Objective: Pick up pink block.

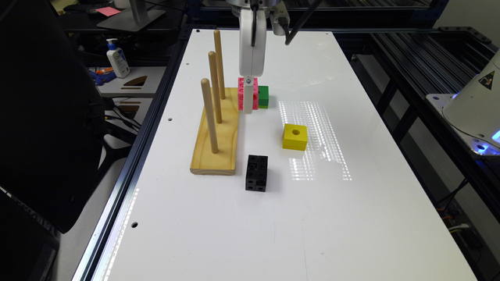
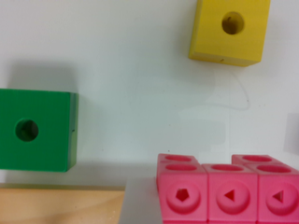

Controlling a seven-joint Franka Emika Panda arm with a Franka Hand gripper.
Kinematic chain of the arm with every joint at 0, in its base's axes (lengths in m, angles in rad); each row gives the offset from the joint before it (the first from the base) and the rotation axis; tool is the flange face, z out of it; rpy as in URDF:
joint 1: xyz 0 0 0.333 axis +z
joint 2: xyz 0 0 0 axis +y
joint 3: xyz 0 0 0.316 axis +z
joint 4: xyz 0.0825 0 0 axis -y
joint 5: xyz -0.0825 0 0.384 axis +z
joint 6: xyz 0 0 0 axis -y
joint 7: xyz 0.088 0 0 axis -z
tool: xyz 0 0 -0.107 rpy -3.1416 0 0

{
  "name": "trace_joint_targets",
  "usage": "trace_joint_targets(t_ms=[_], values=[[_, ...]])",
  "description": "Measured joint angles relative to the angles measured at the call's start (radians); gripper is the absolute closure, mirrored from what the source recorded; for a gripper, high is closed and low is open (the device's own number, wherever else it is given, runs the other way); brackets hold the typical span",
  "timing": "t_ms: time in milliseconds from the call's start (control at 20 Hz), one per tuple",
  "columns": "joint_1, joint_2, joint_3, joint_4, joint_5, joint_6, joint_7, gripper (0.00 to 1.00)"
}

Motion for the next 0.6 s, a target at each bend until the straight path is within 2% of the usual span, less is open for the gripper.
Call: trace_joint_targets(t_ms=[100,350,500,600], values=[[0.0,-0.019,0.0,0.001,0.0,-0.013,0.0,1.0],[0.0,-0.087,0.001,0.001,0.0006,-0.081,0.002,1.0],[0.0,-0.108,0.001,0.002,0.0006,-0.095,0.003,1.0],[0.0,-0.133,0.001,0.005,0.0009,-0.118,0.003,1.0]])
